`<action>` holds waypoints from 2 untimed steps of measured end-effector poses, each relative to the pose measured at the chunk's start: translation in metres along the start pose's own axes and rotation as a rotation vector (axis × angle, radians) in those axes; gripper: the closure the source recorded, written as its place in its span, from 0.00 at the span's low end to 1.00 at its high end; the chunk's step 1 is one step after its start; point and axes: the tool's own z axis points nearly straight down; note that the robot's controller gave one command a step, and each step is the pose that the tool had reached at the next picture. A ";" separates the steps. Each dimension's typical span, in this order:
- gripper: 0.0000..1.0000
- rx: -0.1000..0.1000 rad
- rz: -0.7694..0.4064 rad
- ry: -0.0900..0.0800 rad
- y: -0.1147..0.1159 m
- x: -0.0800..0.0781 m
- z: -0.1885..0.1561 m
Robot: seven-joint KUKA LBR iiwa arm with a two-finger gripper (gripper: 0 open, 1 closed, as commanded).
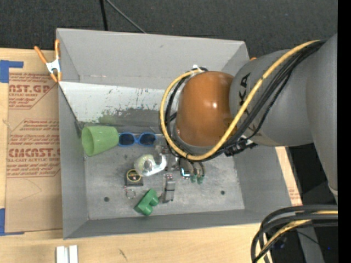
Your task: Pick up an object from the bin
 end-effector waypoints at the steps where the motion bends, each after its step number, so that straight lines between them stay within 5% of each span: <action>1: 0.00 0.000 0.168 0.002 0.012 -0.003 0.096; 2: 1.00 -0.004 0.168 -0.009 0.013 -0.006 0.092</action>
Offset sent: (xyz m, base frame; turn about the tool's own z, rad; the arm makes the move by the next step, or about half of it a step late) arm 0.0041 0.0114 -0.0945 0.1687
